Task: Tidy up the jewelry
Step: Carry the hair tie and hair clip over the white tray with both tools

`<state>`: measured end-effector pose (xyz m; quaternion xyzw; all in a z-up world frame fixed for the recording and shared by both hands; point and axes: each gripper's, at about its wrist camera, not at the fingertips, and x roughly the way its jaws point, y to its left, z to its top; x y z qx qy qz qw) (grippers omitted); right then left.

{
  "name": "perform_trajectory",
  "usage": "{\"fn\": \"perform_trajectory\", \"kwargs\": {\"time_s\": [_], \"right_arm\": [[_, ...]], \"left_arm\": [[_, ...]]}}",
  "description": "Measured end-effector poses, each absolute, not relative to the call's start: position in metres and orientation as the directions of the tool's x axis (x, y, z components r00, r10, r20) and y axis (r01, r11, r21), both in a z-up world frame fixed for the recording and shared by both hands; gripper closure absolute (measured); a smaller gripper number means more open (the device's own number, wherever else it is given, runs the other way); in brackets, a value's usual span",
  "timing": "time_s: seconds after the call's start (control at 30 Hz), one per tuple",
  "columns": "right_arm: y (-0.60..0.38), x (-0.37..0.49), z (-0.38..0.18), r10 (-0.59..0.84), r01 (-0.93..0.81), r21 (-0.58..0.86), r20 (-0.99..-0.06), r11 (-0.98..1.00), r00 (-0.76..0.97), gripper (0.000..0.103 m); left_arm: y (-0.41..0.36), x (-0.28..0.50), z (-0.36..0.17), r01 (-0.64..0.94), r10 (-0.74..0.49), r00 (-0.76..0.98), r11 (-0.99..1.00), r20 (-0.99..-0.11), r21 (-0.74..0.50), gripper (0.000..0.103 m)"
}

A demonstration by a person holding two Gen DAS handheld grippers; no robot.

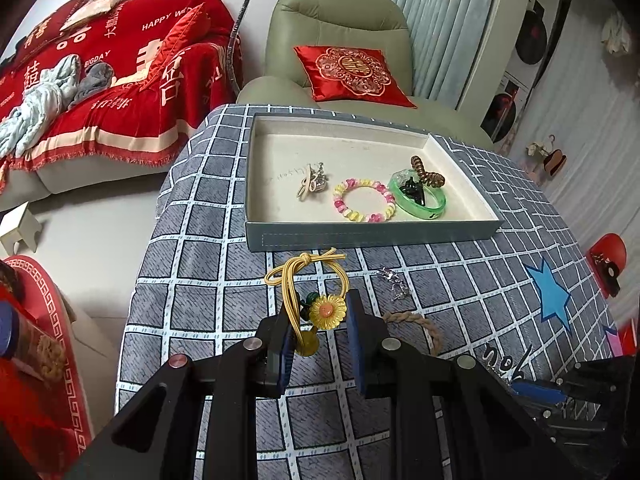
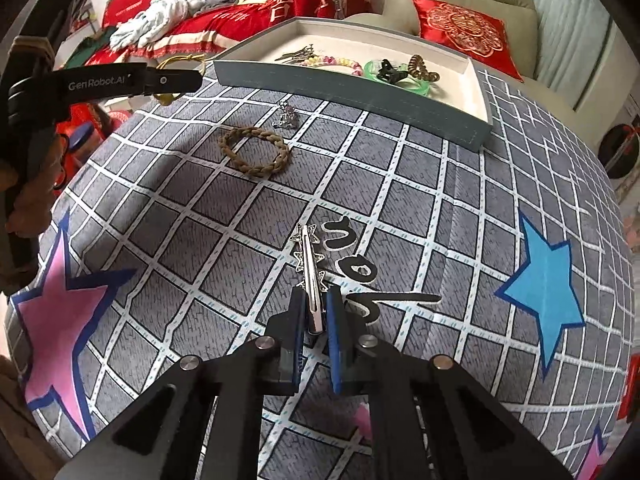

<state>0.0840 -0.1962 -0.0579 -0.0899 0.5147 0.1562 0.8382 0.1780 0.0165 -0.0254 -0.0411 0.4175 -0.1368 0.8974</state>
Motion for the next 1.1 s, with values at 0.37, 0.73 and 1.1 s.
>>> {"fn": "perform_trajectory", "kwargs": {"time_s": [0.37,0.73,1.1], "right_arm": [[-0.217,0.106,-0.020,0.252,-0.241,0.145,-0.827,0.960,0.502,0.092],[-0.239,0.185,0.023,0.270,-0.161,0.217,-0.785,0.963,0.557,0.092],[-0.248,0.268,0.017,0.215,-0.075,0.208,-0.815,0.975,0.539,0.092]], "left_arm": [[0.021,0.184,0.003,0.232,-0.280,0.652,0.958,-0.705,-0.166,0.063],[0.020,0.247,0.059,0.257,-0.285,0.696,0.956,-0.659,-0.142,0.063],[-0.005,0.313,0.050,0.293,-0.284,0.638,0.949,-0.716,-0.115,0.063]]}}
